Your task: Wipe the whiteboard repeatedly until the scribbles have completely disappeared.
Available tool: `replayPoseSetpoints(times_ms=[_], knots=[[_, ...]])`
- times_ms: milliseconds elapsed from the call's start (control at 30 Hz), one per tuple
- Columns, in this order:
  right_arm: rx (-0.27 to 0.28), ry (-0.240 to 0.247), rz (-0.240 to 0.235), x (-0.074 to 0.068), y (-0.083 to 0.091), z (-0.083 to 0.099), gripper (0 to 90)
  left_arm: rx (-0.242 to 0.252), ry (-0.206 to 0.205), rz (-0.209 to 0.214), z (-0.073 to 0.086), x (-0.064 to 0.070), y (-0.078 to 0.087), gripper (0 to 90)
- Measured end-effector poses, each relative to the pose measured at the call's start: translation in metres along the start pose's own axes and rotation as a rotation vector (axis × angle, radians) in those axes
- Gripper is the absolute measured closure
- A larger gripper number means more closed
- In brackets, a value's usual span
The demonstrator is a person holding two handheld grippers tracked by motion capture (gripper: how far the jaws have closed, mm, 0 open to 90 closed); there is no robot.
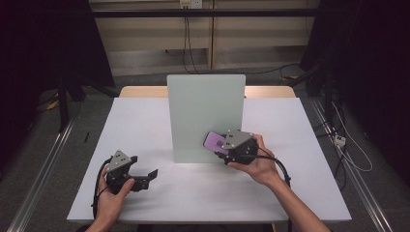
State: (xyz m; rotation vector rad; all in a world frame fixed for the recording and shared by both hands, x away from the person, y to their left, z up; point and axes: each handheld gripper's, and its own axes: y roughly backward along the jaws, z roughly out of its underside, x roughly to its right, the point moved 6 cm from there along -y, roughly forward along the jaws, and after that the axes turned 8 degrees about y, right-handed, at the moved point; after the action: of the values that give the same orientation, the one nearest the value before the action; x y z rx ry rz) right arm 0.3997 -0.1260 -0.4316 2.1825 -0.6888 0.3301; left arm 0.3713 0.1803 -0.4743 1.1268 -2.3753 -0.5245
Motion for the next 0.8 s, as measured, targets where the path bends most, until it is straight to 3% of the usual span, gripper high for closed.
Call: replayPoseSetpoints(times_ms=[567,800], knots=[[-0.038,0.024,-0.113,-0.032,-0.030,0.001,41.6,-0.011,-0.010,0.001,0.001,0.000,0.000,5.4],[-0.041,0.025,-0.131,-0.034,-0.033,0.000,41.6,-0.007,-0.008,0.002,0.001,-0.001,0.001,5.4]])
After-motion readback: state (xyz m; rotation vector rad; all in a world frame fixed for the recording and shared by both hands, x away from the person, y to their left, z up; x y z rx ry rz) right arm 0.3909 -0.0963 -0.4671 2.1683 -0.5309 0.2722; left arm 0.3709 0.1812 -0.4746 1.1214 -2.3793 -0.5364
